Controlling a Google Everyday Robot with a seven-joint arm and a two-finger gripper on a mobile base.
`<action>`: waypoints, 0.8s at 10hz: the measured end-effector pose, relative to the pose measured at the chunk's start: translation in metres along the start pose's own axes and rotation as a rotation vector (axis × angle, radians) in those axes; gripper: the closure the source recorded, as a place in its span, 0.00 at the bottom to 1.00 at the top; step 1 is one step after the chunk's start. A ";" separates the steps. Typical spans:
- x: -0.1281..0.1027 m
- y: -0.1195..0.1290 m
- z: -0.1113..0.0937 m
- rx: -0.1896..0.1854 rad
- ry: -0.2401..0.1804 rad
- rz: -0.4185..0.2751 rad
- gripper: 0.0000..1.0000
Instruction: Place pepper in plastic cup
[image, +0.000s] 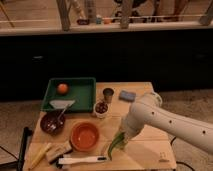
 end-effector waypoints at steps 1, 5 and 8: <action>0.001 -0.001 0.000 0.000 0.003 0.004 0.99; 0.009 -0.002 -0.004 0.002 0.012 0.037 0.99; 0.019 -0.003 -0.003 -0.006 0.007 0.073 0.80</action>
